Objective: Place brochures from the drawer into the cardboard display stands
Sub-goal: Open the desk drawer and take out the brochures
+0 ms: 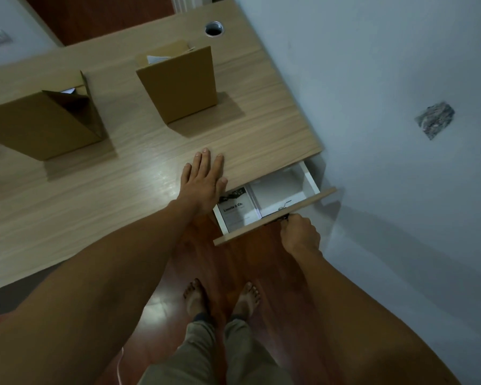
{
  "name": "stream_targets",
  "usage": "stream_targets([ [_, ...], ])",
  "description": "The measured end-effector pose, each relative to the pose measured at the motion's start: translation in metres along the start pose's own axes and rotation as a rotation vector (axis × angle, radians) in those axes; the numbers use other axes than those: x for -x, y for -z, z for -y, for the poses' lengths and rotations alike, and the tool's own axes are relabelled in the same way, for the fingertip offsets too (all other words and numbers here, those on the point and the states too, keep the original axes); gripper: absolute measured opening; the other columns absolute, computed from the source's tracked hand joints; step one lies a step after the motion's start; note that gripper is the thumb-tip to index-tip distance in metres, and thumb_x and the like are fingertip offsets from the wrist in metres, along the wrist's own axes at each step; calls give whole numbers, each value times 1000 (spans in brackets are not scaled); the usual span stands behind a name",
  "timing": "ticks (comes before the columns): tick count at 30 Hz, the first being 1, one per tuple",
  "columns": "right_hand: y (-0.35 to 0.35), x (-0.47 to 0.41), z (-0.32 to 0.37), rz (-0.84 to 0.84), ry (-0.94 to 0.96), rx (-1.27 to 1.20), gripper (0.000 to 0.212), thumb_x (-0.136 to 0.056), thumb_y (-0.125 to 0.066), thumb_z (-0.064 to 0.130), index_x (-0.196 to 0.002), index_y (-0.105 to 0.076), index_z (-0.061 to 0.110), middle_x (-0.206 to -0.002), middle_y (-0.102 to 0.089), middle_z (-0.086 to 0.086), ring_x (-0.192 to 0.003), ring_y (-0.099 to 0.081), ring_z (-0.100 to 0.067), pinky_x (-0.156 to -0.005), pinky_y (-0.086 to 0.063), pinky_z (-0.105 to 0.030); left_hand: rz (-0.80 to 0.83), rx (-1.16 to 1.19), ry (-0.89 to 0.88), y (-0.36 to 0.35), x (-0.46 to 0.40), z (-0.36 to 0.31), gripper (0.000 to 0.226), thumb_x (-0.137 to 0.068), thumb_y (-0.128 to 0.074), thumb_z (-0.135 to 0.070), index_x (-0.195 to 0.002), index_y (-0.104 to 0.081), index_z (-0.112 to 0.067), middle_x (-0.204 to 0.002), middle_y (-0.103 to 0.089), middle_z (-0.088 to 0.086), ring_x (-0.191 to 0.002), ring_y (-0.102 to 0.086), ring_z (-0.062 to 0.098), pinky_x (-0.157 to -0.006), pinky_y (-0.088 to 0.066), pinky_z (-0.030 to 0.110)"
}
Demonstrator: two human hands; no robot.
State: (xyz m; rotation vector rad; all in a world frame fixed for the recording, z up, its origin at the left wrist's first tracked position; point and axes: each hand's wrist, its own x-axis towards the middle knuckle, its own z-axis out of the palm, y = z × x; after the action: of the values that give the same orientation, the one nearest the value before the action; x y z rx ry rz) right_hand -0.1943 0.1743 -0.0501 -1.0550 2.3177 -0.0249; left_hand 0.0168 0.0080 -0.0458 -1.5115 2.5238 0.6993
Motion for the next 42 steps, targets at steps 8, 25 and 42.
stream_targets([
  [8, -7, 39, -41, 33, -95, 24, 25, -103, -46, 26, -91, -62, 12, -88, -62, -5, -80, -62, -27, -67, -45, -32, 34, -19, 13, 8, 0, -4, 66, -107, -20, -52, -163, 4, -29, -170, 16, 9, -157, 16, 26, -125, 6, 46],
  [25, 29, 62, -10, -145, 59, -4, 32, -96, -44, 26, -68, -50, 11, -73, -61, -7, -67, -60, -27, -60, -45, -32, -177, 331, 148, -1, 64, -68, 24, -102, -48, -22, -115, -65, -10, -109, -65, 10, -83, -61, 20, -70, -49, 33],
  [42, -32, -46, 18, 329, 88, -179, 14, -94, -46, 0, -100, -58, -3, -101, -60, -17, -90, -60, -31, -76, -49, -36, 78, 1052, 950, -86, 41, -113, 39, -99, -44, -9, -133, -55, 5, -129, -62, 28, -118, -61, 44, -93, -54, 48],
])
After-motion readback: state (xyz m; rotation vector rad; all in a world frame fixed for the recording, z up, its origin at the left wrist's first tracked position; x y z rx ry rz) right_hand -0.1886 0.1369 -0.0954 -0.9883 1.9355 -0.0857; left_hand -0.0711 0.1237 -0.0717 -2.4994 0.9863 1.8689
